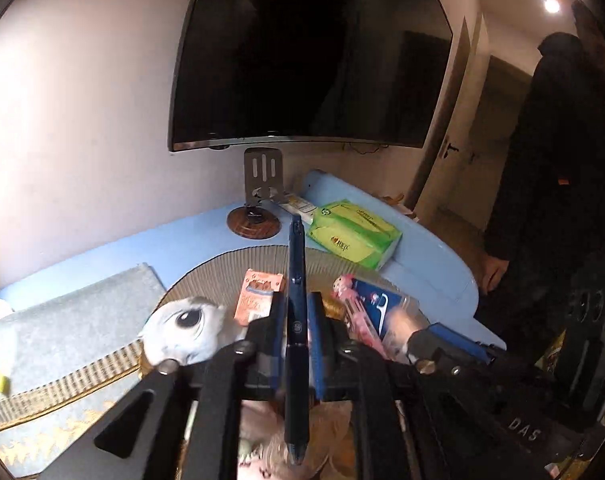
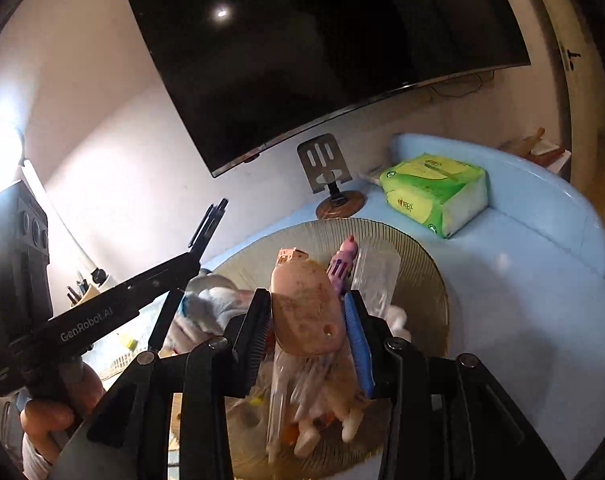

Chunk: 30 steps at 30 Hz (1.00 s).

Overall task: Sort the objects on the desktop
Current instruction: 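Carry the eraser with the right gripper into the bowl while the left gripper drops the blue pen there, then grasp the yellow-capped highlighter with the right gripper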

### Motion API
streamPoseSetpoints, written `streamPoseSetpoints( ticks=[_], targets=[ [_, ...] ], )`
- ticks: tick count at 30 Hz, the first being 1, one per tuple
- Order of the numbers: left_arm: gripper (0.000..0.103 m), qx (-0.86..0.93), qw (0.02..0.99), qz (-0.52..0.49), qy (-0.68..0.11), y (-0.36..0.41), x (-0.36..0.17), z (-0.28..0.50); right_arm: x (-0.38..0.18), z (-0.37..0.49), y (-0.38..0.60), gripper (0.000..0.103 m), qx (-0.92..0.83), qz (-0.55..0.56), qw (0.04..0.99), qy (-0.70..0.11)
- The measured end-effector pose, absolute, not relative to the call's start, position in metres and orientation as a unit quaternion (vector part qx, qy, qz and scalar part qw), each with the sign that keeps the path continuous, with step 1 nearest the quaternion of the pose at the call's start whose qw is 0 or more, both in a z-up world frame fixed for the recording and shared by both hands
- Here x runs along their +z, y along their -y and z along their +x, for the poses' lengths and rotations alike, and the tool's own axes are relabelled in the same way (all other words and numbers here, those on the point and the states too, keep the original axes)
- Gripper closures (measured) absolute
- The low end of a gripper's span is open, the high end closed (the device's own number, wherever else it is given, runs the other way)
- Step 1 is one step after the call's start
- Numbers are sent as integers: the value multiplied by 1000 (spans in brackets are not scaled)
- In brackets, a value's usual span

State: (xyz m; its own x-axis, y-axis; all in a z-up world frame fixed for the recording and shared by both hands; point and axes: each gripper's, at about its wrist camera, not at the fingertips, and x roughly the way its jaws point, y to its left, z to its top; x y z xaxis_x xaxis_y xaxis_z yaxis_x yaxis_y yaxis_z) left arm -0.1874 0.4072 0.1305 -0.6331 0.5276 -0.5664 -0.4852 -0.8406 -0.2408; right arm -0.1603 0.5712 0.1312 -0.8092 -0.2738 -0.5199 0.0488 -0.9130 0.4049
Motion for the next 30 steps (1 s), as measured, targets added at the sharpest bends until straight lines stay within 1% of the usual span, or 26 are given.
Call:
streamPoseSetpoints(
  ticks=[1, 2, 4, 7, 9, 10, 11, 12, 14, 17, 20, 22, 26, 30],
  targets=[
    [71, 902, 278, -327, 37, -404, 129, -188, 130, -161, -572, 55, -930, 299, 91, 195],
    [62, 905, 271, -325, 40, -397, 128, -186, 130, -157, -574, 52, -930, 294, 93, 200],
    [62, 915, 249, -315, 40, -384, 128, -179, 130, -148, -574, 48, -933, 284, 94, 198],
    [62, 925, 210, -313, 41, -349, 131, -164, 133, -133, -563, 47, -936, 279, 109, 187],
    [55, 933, 178, -309, 41, -318, 132, -150, 136, -123, -549, 43, -936, 276, 129, 174],
    [47, 937, 159, -309, 41, -301, 131, -142, 138, -117, -540, 36, -938, 275, 141, 159],
    [42, 940, 137, -309, 41, -282, 131, -134, 140, -112, -530, 31, -940, 271, 151, 141],
    [42, 943, 117, -308, 42, -264, 130, -125, 142, -106, -520, 28, -943, 267, 158, 124],
    [42, 946, 74, -312, 46, -225, 126, -111, 147, -97, -498, 19, -942, 266, 179, 95],
    [42, 947, 13, -319, 37, -170, 123, -87, 153, -88, -459, 17, -933, 274, 227, 62],
    [42, 951, -61, -304, 10, -122, 126, -65, 159, -84, -413, 13, -922, 283, 264, 24],
    [42, 947, -100, -306, 3, -91, 125, -59, 160, -88, -380, 12, -912, 293, 287, 3],
    [42, 936, -107, -332, 47, -53, 96, -71, 157, -111, -311, 12, -885, 319, 338, -28],
    [42, 916, -92, -384, 70, -55, 50, -98, 140, -149, -253, 12, -868, 334, 361, -71]
  ],
)
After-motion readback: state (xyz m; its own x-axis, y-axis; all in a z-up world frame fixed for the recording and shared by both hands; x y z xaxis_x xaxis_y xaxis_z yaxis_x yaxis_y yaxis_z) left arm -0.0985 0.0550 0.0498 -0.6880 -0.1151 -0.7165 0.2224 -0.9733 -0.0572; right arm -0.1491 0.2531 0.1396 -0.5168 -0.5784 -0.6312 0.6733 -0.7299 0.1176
